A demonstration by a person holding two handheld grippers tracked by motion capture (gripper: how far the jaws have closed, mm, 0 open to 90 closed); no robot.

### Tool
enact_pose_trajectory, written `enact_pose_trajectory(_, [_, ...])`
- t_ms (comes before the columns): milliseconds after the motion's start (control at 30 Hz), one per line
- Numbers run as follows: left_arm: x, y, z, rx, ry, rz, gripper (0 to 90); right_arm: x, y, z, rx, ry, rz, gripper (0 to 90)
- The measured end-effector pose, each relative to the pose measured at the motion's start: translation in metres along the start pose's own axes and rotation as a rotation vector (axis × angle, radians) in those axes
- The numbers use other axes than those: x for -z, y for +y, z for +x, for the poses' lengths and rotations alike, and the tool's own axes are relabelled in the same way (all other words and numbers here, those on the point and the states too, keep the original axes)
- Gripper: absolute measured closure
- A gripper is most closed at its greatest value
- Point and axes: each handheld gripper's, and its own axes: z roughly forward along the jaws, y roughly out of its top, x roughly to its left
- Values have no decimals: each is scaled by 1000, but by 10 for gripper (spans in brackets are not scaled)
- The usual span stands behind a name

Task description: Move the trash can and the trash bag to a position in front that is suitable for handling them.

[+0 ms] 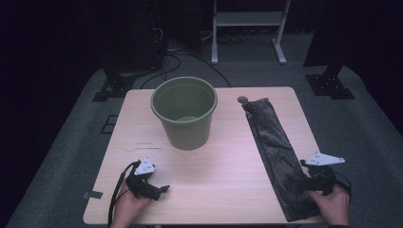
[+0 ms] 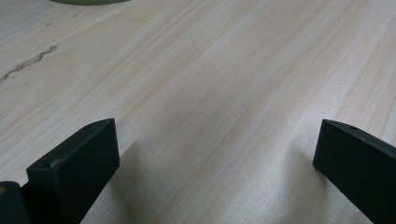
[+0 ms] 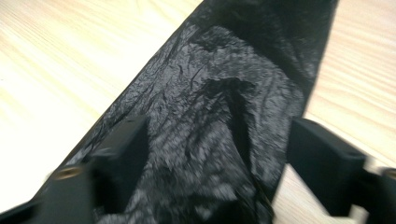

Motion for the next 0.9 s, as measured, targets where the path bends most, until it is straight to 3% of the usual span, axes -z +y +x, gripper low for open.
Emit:
enact_pose_trajectory(100, [0, 0, 0, 1, 0, 0, 0, -10, 3, 4, 2, 5, 5, 123])
enact_pose_trajectory(167, [0, 0, 0, 1, 0, 0, 0, -16, 6, 6, 7, 46, -13, 91])
enact_pose_trajectory(333, [0, 0, 0, 1, 1, 1, 0, -27, 7, 6, 12, 72, -31, 44])
enact_pose_trajectory(467, [-1, 1, 0, 6, 5, 1, 0, -41, 4, 11, 42, 64, 13, 18])
enact_pose_trajectory(800, [-1, 5, 0, 29, -2, -6, 0, -44, 4, 9, 25, 102, 22, 17])
enact_pose_trajectory(900, [7, 12, 2, 51, -14, -52, 0, -44, 4, 9, 24, 103, 23, 17])
